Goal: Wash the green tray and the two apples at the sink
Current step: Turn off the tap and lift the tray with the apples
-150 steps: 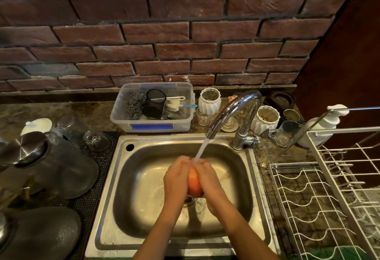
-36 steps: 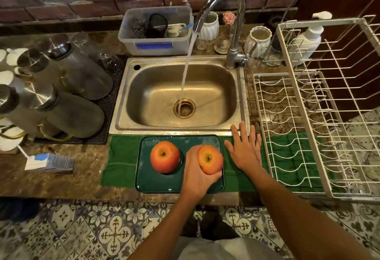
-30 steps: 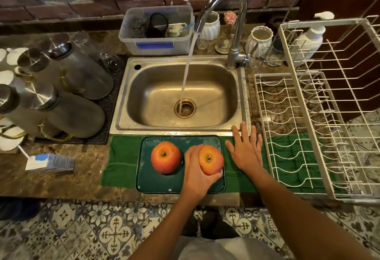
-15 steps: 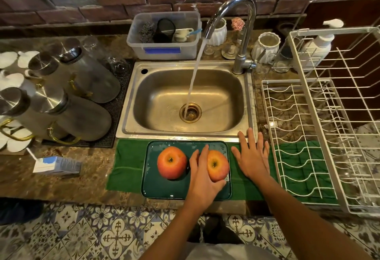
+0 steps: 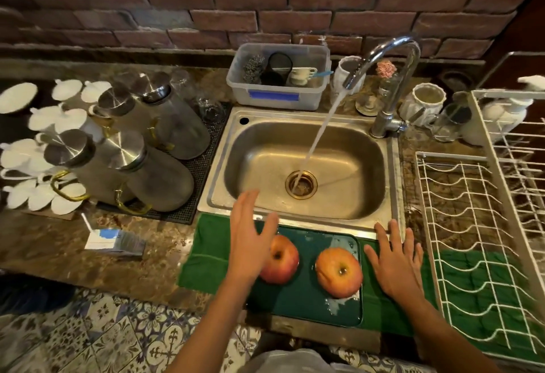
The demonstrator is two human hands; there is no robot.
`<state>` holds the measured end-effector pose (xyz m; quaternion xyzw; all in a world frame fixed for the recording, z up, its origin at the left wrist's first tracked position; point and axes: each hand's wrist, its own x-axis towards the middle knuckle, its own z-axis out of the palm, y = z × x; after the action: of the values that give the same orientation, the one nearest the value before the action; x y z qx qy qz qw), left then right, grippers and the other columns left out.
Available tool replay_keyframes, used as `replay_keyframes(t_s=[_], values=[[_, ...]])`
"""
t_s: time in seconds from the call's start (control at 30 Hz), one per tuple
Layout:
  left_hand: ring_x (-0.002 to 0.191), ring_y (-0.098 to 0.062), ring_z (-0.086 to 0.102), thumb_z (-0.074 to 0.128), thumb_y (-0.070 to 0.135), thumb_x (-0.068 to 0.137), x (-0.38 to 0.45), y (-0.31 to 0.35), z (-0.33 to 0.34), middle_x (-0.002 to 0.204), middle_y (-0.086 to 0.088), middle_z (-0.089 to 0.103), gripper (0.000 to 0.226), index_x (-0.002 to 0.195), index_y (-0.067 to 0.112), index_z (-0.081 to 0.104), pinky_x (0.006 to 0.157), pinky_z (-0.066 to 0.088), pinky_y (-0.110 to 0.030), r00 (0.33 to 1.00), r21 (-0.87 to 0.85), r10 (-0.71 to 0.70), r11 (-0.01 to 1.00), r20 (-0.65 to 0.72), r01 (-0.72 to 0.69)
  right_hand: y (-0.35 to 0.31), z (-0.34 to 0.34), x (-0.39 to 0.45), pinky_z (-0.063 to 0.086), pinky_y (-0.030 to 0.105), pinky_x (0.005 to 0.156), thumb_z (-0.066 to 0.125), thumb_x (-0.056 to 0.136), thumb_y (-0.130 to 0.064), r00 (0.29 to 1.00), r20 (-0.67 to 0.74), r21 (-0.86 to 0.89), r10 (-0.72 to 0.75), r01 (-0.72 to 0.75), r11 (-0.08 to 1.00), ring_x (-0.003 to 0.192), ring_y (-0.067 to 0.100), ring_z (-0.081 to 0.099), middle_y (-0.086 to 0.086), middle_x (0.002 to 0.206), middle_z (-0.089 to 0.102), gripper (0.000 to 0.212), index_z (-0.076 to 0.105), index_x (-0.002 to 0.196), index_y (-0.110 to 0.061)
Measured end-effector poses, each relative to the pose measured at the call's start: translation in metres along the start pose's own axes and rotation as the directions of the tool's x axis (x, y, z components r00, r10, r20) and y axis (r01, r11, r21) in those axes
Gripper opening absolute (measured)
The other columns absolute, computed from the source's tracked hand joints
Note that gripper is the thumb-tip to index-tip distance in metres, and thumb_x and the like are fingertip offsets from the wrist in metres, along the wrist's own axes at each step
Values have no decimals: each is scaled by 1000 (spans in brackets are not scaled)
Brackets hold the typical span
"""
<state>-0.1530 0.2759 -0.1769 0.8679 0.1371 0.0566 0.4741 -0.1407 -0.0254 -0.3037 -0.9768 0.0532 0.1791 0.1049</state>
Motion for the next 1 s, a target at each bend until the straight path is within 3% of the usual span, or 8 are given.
replay_keyframes(t_s=[0.07, 0.13, 0.23, 0.37, 0.57, 0.8, 0.9, 1.0], values=[[146, -13, 24, 52, 43, 95, 22, -26, -8, 158, -2, 34, 55, 147, 26, 43, 122, 21, -37, 999, 43, -48, 998, 7, 48, -2, -1, -1, -3, 55, 123, 20, 97, -62, 1000, 5, 2, 11, -11, 1000, 153, 31, -14, 0, 168, -11, 68, 10, 158, -34], [149, -19, 23, 44, 53, 92, 41, -51, -8, 159, -4, 33, 61, 147, 25, 44, 122, 21, -44, 997, 151, -70, 986, 41, 63, -5, -3, -1, -3, 54, 123, 13, 92, -66, 1000, 4, 8, 23, -23, 1000, 153, 31, -13, 0, 168, -10, 73, 9, 158, -35], [149, -27, 25, 42, 51, 97, 55, -94, 1, 160, -9, 32, 55, 146, 25, 46, 120, 25, -48, 987, 393, -92, 919, 129, 34, -9, -5, 0, -3, 54, 123, 5, 87, -69, 999, 14, 4, 38, -38, 999, 153, 30, -15, 0, 168, -12, 79, 6, 158, -36], [148, -33, 26, 23, 58, 93, 52, -127, 15, 158, -9, 37, 65, 143, 28, 51, 119, 22, -48, 979, 607, -91, 794, 181, -39, -10, -6, 1, -7, 53, 123, 5, 86, -69, 997, 46, -2, 61, -61, 998, 152, 29, -20, -2, 166, -18, 79, 3, 158, -36], [151, -30, 18, 25, 67, 92, 52, -131, 17, 161, -4, 33, 66, 144, 33, 49, 120, 14, -47, 976, 647, -84, 760, 200, -67, -12, -6, 1, -12, 51, 121, 7, 88, -69, 995, 63, 4, 73, -73, 997, 149, 26, -26, -4, 164, -22, 77, 4, 158, -37], [150, -32, 23, 26, 67, 93, 52, -132, 17, 159, -6, 37, 67, 143, 31, 50, 120, 19, -49, 975, 654, -72, 752, 209, -84, -9, -4, 4, -16, 50, 119, 19, 95, -66, 993, 87, 23, 83, -85, 996, 150, 25, -25, -6, 165, -20, 69, 5, 157, -38], [151, -31, 19, 24, 68, 93, 54, -134, 17, 161, -5, 33, 68, 146, 32, 47, 121, 15, -48, 974, 649, -74, 756, 212, -84, -17, -14, 11, -5, 59, 122, 35, 100, -55, 989, 90, 141, 115, -127, 982, 153, 31, -10, -3, 168, -8, 65, 11, 157, -37], [152, -29, 17, 24, 69, 92, 53, -137, 20, 161, -4, 33, 68, 146, 33, 47, 121, 14, -47, 976, 638, -64, 765, 208, -85, -40, -44, 25, 15, 59, 121, 45, 101, -43, 990, -79, 374, 114, -77, 924, 152, 28, 16, 4, 167, 15, 64, 17, 157, -27]])
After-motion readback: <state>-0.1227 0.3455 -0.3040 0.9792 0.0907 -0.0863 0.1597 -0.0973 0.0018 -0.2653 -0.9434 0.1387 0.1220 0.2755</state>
